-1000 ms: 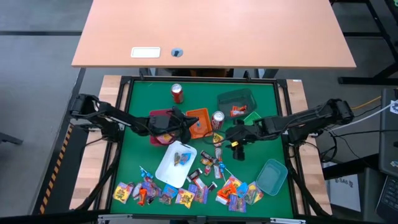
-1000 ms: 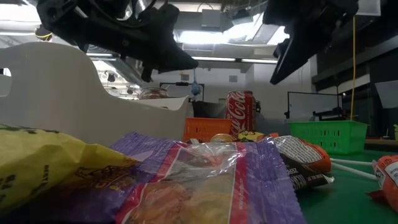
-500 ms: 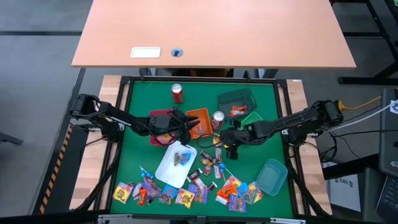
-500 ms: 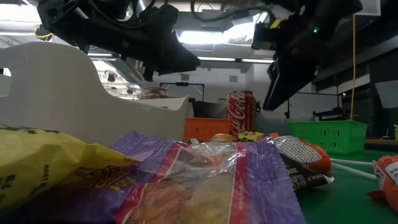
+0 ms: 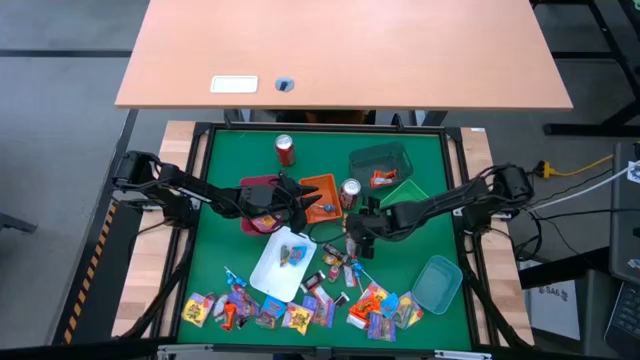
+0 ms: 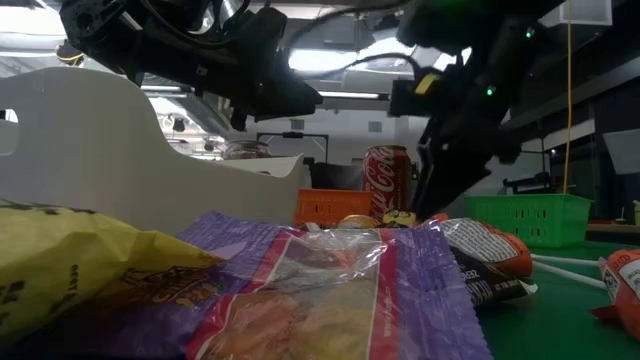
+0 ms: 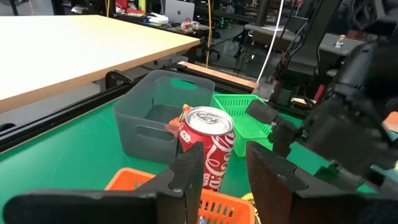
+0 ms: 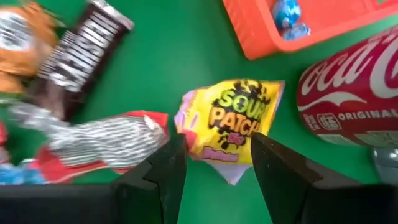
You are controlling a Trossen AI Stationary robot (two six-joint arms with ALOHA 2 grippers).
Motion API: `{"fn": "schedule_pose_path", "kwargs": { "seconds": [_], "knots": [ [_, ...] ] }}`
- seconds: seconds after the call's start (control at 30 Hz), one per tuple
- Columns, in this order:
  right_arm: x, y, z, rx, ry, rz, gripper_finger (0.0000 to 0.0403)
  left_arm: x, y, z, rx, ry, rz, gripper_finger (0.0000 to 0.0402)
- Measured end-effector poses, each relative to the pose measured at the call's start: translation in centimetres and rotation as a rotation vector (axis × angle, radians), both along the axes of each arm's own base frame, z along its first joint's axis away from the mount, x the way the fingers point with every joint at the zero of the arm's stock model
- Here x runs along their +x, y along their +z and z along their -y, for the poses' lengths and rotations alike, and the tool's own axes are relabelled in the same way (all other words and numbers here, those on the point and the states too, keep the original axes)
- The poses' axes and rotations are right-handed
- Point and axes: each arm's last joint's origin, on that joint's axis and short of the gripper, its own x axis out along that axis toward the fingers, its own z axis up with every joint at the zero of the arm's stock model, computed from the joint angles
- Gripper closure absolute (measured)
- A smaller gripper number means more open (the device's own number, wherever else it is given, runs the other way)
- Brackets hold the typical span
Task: Sort candy
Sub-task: Put the yellow candy pack into the red bin
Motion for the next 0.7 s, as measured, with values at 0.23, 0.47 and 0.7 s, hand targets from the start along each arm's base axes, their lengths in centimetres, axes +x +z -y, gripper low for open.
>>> {"fn": "schedule_pose_path", "kwargs": {
  "seconds": [0.23,0.47,0.7],
  "knots": [
    [0.2,-1.5,0.0,-0.024,-0.006,-0.048,0.0230,0.0,0.0,0.0,0.000,0.000,0.000,0.0293],
    [0.3,-1.7,0.0,-0.028,-0.008,-0.052,0.0304,0.0,0.0,0.0,0.000,0.000,0.000,0.0293],
    [0.3,-1.7,0.0,-0.026,-0.007,-0.054,0.0392,0.0,0.0,0.1,-0.006,-0.038,0.001,0.0293]
  ]
}}
